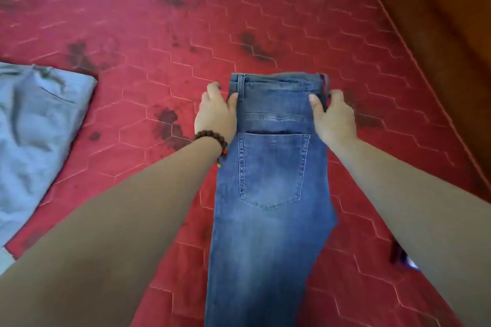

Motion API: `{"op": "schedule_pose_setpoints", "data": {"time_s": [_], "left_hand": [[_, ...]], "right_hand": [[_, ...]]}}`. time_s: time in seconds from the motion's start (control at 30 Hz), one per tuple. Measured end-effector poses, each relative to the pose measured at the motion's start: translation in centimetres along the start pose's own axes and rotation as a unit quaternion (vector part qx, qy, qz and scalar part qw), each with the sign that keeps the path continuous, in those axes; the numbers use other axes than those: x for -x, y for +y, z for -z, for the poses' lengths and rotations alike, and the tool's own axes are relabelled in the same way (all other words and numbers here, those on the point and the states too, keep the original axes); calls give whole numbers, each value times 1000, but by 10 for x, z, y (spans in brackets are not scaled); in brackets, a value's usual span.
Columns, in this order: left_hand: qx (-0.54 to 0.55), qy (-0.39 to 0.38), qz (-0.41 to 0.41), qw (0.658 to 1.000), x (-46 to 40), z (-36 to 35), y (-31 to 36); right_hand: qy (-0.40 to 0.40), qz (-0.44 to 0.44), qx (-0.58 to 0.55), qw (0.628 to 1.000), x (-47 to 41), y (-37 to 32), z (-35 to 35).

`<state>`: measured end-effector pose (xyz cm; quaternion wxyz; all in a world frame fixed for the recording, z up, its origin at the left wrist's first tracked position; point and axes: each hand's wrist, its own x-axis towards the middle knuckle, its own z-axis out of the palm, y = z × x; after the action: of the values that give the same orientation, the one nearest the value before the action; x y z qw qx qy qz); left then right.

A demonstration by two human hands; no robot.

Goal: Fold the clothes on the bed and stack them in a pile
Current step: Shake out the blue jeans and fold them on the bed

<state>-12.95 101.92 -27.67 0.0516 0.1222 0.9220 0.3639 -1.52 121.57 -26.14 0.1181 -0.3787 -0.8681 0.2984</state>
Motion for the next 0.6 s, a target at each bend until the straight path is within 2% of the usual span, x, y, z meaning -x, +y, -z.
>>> {"op": "schedule_pose_setpoints", "data": {"time_s": [0.1,0.2,0.27,0.37,0.47,0.6], "left_hand": [[-68,-96,93,989,-4,-48,-49],[-125,-168,133,969,15,-88,-88],[-170,-188,139,957,24,-110,-102],[-218,-165,132,953,29,-129,-112],[-203,-108,120,966,34,-136,-118],[-155,-79,82,981,38,-139,-122]], "right_hand": [[-113,-62,74,989,-19,48,-47],[-162,-89,99,978,-12,90,-84],[-177,-109,110,972,-4,105,-105],[-147,-101,140,974,11,113,-133],[-73,-75,162,981,25,114,-153],[-51,-33,142,988,28,113,-159]]}}
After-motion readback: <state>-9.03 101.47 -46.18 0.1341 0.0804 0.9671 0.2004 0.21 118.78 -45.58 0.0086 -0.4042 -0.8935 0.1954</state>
